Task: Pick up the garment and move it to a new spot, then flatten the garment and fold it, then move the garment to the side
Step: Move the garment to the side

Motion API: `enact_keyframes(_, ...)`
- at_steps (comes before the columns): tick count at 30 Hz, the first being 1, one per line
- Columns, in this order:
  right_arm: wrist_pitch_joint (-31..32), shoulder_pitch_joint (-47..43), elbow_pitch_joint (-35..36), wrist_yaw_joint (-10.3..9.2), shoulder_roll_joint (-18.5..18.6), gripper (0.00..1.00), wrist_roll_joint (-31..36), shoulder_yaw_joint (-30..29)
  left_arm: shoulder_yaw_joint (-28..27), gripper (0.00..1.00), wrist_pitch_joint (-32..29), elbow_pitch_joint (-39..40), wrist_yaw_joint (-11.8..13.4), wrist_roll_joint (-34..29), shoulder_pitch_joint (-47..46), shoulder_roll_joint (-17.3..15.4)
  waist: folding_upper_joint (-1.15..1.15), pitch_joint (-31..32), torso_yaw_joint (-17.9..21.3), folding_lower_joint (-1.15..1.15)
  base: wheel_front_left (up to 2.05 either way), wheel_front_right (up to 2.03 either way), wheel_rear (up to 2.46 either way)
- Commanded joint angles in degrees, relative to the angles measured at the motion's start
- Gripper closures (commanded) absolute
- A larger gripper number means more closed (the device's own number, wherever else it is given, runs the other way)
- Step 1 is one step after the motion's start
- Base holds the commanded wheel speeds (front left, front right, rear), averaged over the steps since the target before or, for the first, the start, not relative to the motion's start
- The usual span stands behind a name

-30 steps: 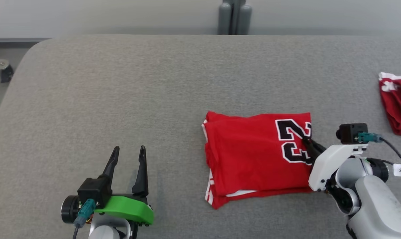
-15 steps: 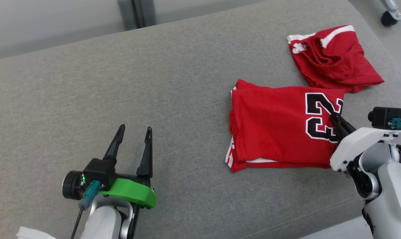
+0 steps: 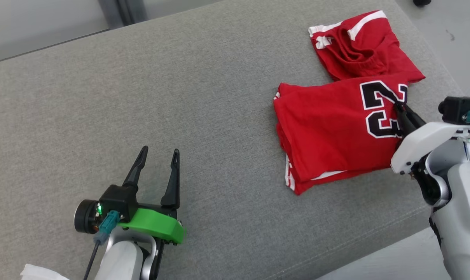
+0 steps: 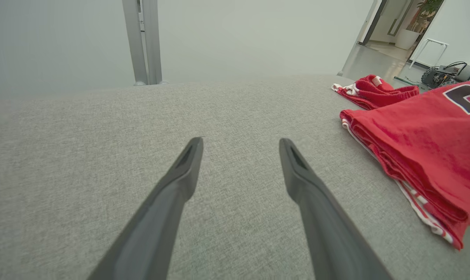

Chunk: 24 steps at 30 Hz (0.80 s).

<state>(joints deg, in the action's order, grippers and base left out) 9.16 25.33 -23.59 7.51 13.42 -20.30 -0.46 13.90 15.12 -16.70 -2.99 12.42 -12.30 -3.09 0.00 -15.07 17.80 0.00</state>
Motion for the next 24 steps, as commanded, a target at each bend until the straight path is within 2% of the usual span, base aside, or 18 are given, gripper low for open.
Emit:
enact_keyframes(1, 0.2, 2.1, -0.3, -0.04, 0.8, 1.0, 0.8, 0.0, -0.1, 0.0, 0.0, 0.2, 0.2, 0.3, 0.5, -0.3, 0.0, 1.5, -3.0, 0.0, 0.0, 0.0, 0.0)
enact_keyframes(12, 0.4, 12.6, -6.7, -0.04, 4.9, 1.0, 5.7, -4.6, 1.1, 0.0, 0.0, 0.5, 0.6, 2.1, 1.8, 0.1, 0.0, 3.5, -10.2, 0.0, 0.0, 0.0, 0.0)
enact_keyframes(24, -1.2, 19.4, -13.5, -0.04, 8.5, 1.0, 12.3, -8.7, 2.0, 0.0, 0.0, 1.3, 1.4, 3.1, 1.8, 0.1, 0.0, 3.0, -13.6, 0.0, 0.0, 0.0, 0.0)
